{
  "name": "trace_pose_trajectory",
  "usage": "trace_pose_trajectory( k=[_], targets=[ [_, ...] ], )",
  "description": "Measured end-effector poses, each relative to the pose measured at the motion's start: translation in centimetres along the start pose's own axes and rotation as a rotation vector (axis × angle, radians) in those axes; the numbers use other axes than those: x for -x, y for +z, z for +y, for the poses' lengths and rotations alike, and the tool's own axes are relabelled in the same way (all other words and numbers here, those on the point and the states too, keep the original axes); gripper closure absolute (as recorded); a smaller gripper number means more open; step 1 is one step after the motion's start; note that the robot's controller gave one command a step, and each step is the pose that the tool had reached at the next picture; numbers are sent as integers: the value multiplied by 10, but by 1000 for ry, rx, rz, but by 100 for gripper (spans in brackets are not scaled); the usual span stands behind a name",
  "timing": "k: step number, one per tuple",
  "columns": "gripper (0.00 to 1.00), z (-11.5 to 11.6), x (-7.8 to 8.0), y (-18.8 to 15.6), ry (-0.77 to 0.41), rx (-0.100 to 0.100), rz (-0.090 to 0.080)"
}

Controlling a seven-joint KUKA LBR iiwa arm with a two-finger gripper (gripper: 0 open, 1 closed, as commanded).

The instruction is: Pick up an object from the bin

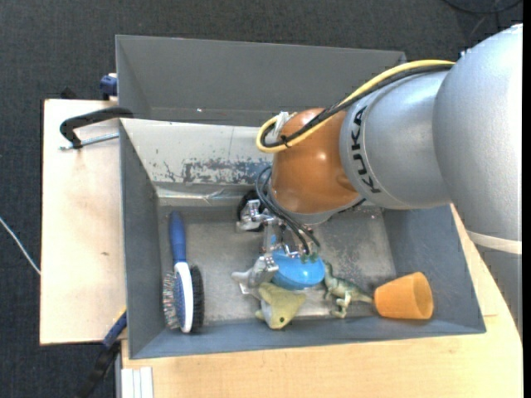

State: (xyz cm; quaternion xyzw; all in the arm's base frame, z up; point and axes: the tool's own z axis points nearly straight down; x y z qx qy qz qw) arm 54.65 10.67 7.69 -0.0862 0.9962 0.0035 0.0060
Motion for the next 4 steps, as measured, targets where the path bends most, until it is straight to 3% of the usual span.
trace_pose_trajectory(
  k=[1,2,3,4],
  targets=[
    [0,-60,4,0,259,2,4],
    [0,-110,21,0,381,4,8],
    [100,-112,21,-3,380,0,11],
    [100,-102,19,-185,330,-7,-4]
  ],
)
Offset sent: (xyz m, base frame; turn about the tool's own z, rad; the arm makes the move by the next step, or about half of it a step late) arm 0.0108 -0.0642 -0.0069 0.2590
